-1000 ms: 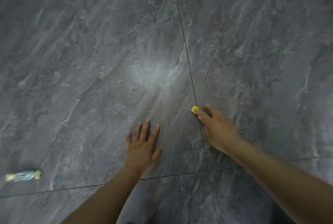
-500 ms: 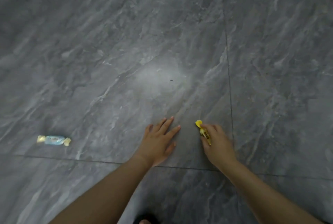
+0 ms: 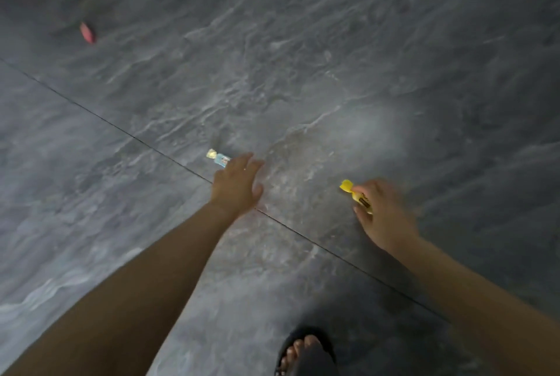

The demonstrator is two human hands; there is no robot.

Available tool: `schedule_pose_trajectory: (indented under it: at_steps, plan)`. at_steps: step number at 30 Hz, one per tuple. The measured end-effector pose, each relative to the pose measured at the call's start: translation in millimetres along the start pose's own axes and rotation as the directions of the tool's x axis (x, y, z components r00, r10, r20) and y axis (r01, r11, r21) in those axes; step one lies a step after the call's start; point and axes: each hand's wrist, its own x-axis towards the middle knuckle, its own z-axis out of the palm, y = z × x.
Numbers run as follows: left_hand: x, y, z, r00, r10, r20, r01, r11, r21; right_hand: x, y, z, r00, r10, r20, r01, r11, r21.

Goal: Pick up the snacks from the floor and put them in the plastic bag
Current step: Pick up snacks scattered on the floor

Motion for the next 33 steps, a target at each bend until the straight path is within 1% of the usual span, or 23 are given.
schedule_pose_trajectory:
  at_steps: [3,4,6,8,10,11,13,14,15,18,20,22,23,25,27,29,31,32,33]
  plan:
    - [13,-21,-4,0.986,-0.164,-0.007,0.164,0.986,-0.001,-15,8,-5,0.999,0.055,0.001,-0.055,0.999,-0.003]
    - [18,-26,-1,0.980,-0.197,0.015,0.197,0.980,-0.018,-20,11,-7,0.997,0.073,0.003,-0.073,0.997,-0.004]
    - [23,-33,11,0.978,-0.198,0.067,0.200,0.979,-0.034,-30,16,-12,0.994,0.106,-0.005,-0.106,0.994,-0.022]
    - [23,-34,24,0.986,-0.143,0.083,0.142,0.990,0.024,-36,18,-16,0.993,0.114,-0.014,-0.114,0.993,-0.031]
    - [13,-24,33,0.994,-0.098,0.043,0.096,0.994,0.051,-38,18,-18,0.993,0.114,-0.014,-0.114,0.993,-0.040]
    - [4,-14,34,0.996,-0.086,0.008,0.086,0.996,-0.003,-37,19,-19,0.993,0.119,-0.008,-0.119,0.992,-0.043]
    - [-18,14,35,0.997,-0.063,-0.045,0.054,0.984,-0.172,-36,20,-20,0.992,0.125,0.006,-0.125,0.991,-0.045]
    - [-29,28,36,0.998,-0.032,-0.047,0.021,0.976,-0.215,-36,20,-21,0.992,0.128,0.015,-0.127,0.991,-0.041]
    - [-39,44,37,0.999,0.008,-0.033,-0.016,0.975,-0.223,-37,20,-23,0.991,0.132,0.023,-0.131,0.991,-0.035]
    - [-57,83,42,0.991,0.130,0.031,-0.121,0.970,-0.210,-45,25,-30,0.986,0.165,0.027,-0.165,0.986,-0.017]
    - [-61,101,46,0.978,0.205,0.046,-0.194,0.966,-0.170,-54,32,-36,0.987,0.162,0.014,-0.162,0.987,-0.009]
    - [-60,112,46,0.973,0.228,0.043,-0.221,0.967,-0.122,-63,43,-43,0.986,0.168,0.004,-0.168,0.986,-0.013]
    - [-57,116,46,0.976,0.216,0.036,-0.211,0.972,-0.102,-68,48,-48,0.982,0.191,-0.009,-0.191,0.981,-0.019]
    - [-50,121,43,0.989,0.145,0.026,-0.142,0.987,-0.074,-78,61,-57,0.967,0.251,-0.053,-0.253,0.967,-0.032]
    - [-42,125,42,0.998,0.056,0.006,-0.055,0.993,-0.106,-88,73,-66,0.947,0.307,-0.095,-0.311,0.950,-0.028]
    - [-34,132,45,0.999,-0.037,0.002,0.036,0.964,-0.265,-97,84,-74,0.927,0.355,-0.117,-0.360,0.933,-0.020]
    - [-27,143,51,0.994,-0.102,0.028,0.104,0.884,-0.456,-102,90,-79,0.911,0.398,-0.111,-0.402,0.916,-0.011]
    - [-26,148,52,0.994,-0.102,0.047,0.111,0.856,-0.504,-102,91,-79,0.908,0.406,-0.104,-0.409,0.912,-0.012]
    - [-26,153,53,0.995,-0.073,0.070,0.098,0.850,-0.518,-102,91,-79,0.909,0.405,-0.100,-0.409,0.912,-0.016]
